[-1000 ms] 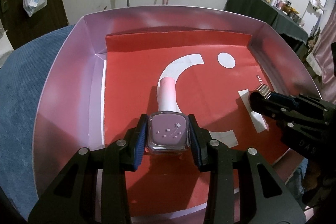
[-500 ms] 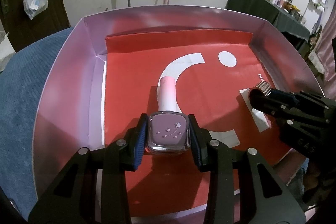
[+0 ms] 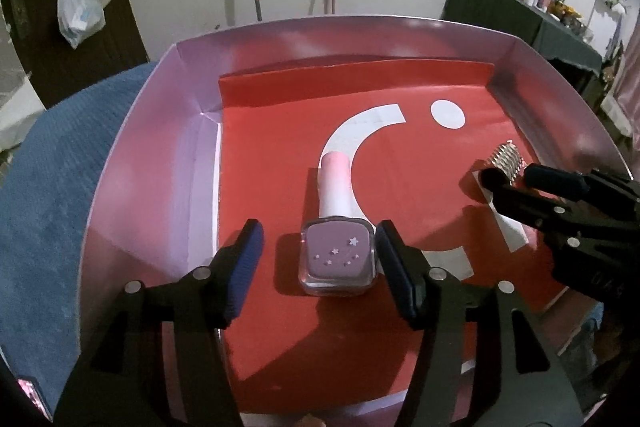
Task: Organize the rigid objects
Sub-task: 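Lower both items onto the red box base and open both tools, then withdraw both tools from the box back toward the pile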
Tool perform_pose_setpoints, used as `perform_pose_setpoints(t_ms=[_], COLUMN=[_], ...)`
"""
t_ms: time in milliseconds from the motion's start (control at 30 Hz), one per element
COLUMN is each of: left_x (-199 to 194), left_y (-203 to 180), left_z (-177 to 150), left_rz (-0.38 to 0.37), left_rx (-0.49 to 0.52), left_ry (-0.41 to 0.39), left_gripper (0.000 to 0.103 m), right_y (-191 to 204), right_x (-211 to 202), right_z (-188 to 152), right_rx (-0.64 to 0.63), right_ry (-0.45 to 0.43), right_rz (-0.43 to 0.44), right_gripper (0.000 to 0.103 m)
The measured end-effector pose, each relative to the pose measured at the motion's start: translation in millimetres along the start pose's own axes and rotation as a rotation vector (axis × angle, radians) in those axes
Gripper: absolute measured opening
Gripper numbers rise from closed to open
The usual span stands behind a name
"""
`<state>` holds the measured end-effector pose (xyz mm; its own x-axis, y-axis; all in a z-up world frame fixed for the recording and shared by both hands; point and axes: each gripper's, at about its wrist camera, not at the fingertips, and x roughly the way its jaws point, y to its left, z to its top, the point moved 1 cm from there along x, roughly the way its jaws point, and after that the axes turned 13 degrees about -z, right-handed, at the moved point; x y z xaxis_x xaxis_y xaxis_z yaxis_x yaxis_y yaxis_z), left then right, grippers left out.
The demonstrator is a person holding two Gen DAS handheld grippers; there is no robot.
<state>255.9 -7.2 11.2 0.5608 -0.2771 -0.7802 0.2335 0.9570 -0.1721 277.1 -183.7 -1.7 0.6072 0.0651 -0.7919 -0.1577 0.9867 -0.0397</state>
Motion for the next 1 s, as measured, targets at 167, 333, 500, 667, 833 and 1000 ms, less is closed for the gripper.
perform_pose_setpoints(t_ms=[167, 333, 500, 667, 833, 1000], left_x=[-12, -28, -42, -62, -79, -96], left_y=[-10, -13, -13, -14, -15, -23], left_z=[-1, 0, -1, -6, -11, -19], left_rz=[-0.004, 0.006, 0.0, -0.008, -0.01, 0.009], left_rx=[0.044, 0.055, 0.044, 0.032, 0.02, 0.038], left_ry=[-0.039, -0.08, -0.113, -0.171, -0.209, -0.255], left_gripper=[0.073, 0.076, 0.078, 0.093, 0.095, 0.102], right_y=[-3, -5, -5, -4, -7, -6], right_x=[-5, -19, -42, -66, -92, -114], right_z=[0, -1, -4, -11, -19, -27], right_rx=[0.013, 0.016, 0.014, 0.02, 0.032, 0.035], right_ry=[-0.012, -0.053, -0.118, -0.178, -0.245, -0.304], right_rz=[0.01, 0.013, 0.019, 0.041, 0.062, 0.074], right_gripper=[0.061, 0.07, 0.075, 0.094, 0.103, 0.103])
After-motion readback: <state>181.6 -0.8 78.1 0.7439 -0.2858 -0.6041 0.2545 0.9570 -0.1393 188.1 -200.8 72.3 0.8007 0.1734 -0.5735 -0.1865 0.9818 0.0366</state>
